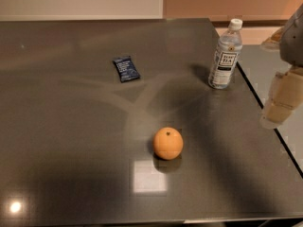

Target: Move blue plastic bottle near orange

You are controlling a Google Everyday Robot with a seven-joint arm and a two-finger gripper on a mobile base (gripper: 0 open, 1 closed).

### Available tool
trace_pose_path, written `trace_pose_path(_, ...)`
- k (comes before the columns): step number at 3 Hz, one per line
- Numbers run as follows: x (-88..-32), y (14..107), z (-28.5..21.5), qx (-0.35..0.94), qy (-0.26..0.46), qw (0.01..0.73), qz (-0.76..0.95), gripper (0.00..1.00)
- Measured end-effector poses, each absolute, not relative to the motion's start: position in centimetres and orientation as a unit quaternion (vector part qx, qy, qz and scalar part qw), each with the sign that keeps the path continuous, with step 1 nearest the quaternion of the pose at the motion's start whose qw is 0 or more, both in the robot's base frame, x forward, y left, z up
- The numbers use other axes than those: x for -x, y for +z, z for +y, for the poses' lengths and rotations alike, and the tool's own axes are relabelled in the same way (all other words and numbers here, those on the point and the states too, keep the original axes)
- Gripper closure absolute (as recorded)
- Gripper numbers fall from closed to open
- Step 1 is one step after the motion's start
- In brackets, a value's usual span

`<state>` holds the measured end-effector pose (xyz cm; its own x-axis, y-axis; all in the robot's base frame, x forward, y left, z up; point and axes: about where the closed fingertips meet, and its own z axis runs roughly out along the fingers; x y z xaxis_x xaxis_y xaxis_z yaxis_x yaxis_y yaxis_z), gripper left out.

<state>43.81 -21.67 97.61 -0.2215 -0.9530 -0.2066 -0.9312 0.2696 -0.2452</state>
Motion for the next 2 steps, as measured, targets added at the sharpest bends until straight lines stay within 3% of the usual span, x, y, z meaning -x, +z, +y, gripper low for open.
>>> trace_pose_path(2, -45.7, 97.7, -22.4, 0.588, -0.038, 0.172, 0.789, 0.00)
